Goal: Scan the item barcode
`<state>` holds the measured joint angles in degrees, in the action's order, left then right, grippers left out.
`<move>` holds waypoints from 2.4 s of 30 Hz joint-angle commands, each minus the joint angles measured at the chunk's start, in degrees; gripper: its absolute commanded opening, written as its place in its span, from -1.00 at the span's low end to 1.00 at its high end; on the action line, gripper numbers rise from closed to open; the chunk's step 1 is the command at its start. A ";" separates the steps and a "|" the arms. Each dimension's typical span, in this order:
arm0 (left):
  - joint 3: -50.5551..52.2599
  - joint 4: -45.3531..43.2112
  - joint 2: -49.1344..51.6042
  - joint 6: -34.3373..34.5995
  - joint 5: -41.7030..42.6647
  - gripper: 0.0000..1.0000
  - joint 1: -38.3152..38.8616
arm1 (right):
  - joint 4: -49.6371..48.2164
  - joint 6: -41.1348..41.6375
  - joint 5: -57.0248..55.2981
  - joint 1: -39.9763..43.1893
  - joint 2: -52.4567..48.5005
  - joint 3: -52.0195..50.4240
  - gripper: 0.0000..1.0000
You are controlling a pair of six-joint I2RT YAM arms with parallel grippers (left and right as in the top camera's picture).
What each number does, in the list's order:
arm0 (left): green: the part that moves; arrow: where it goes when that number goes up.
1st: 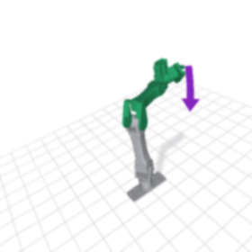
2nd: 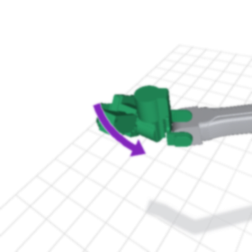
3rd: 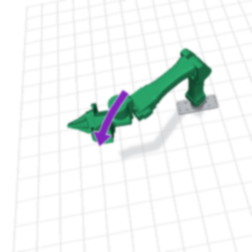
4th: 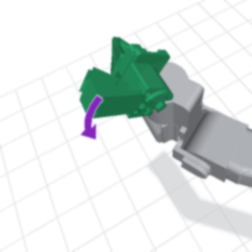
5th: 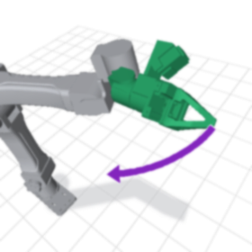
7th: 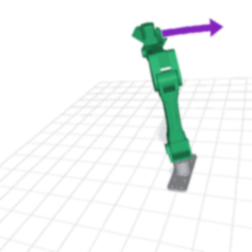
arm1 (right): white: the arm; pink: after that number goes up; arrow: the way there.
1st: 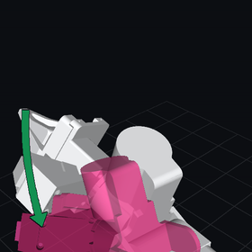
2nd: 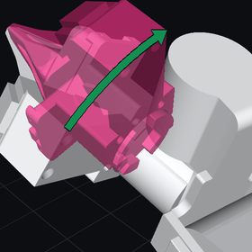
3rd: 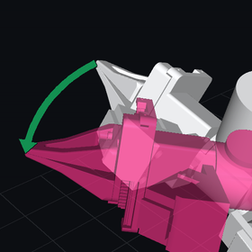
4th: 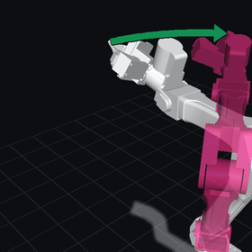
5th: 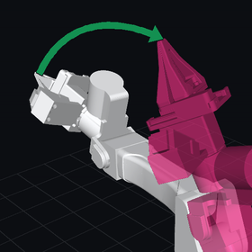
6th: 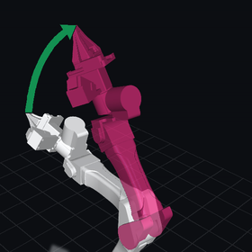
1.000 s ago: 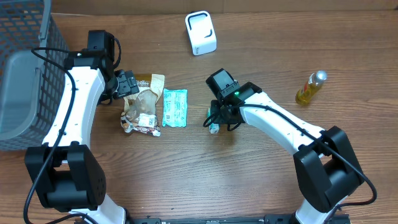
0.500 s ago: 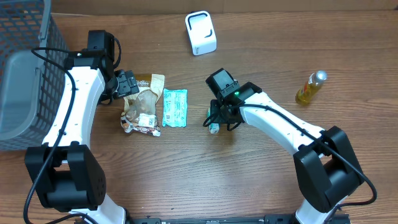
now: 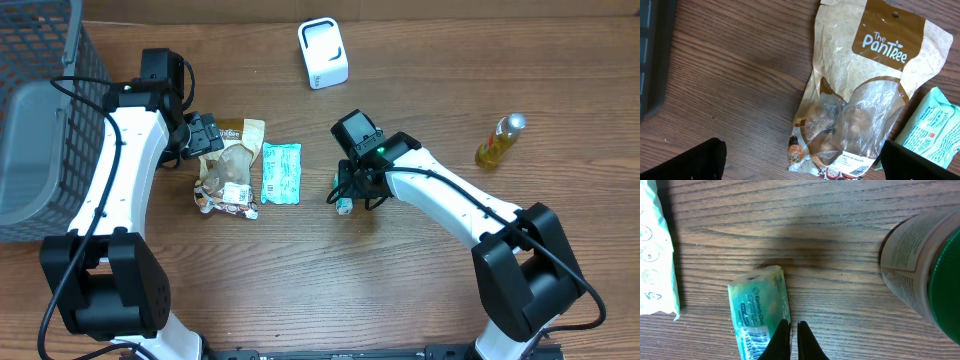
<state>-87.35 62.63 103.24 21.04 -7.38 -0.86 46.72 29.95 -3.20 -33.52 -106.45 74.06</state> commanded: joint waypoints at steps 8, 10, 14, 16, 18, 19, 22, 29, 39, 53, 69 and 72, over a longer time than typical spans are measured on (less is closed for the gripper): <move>0.31 0.09 0.57 0.39 -0.52 0.99 -0.24 | -1.01 0.07 -0.13 -0.20 0.57 -0.52 -0.93; 0.31 0.09 0.57 0.39 -0.52 0.99 -0.24 | -1.11 0.09 -0.11 -0.22 0.57 -0.52 -0.93; 0.31 0.09 0.57 0.39 -0.52 0.99 -0.24 | -1.14 0.11 1.40 -0.22 0.57 -1.03 -0.93; 0.31 0.09 0.57 0.39 -0.52 0.99 -0.24 | -1.22 0.11 2.43 -0.22 0.57 -1.49 -0.93; 0.31 0.09 0.57 0.39 -0.52 0.99 -0.24 | -1.46 0.09 2.21 -0.22 0.57 -1.64 -0.93; 0.31 0.09 0.57 0.39 -0.52 0.99 -0.22 | -1.60 0.09 2.01 -0.22 0.57 -1.64 -0.93; 0.31 0.09 0.57 0.39 -0.52 0.99 -0.22 | -1.92 0.11 2.19 -0.28 0.57 -1.64 -0.93; 0.31 0.09 0.57 0.39 -0.52 0.99 -0.22 | -3.21 0.00 9.84 -0.26 0.57 -1.64 -0.92; 0.31 0.09 0.57 0.39 -0.52 0.99 -0.22 | -5.62 -5.33 14.95 -0.24 0.57 -1.64 -0.37; 0.31 0.09 0.57 0.39 -0.52 0.99 -0.22 | -5.97 -5.35 13.05 -0.15 0.57 -1.64 0.30; 0.31 0.09 0.57 0.39 -0.52 0.99 -0.24 | -6.54 -4.68 13.38 -0.90 -2.64 -1.75 -0.31; 0.31 0.09 0.57 0.39 -0.52 0.99 -0.24 | -7.72 -4.66 14.51 -1.42 -4.07 -1.75 -0.31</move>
<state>-87.35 62.63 103.24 21.04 -7.38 -0.86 39.94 25.26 10.22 -34.13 -108.79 72.73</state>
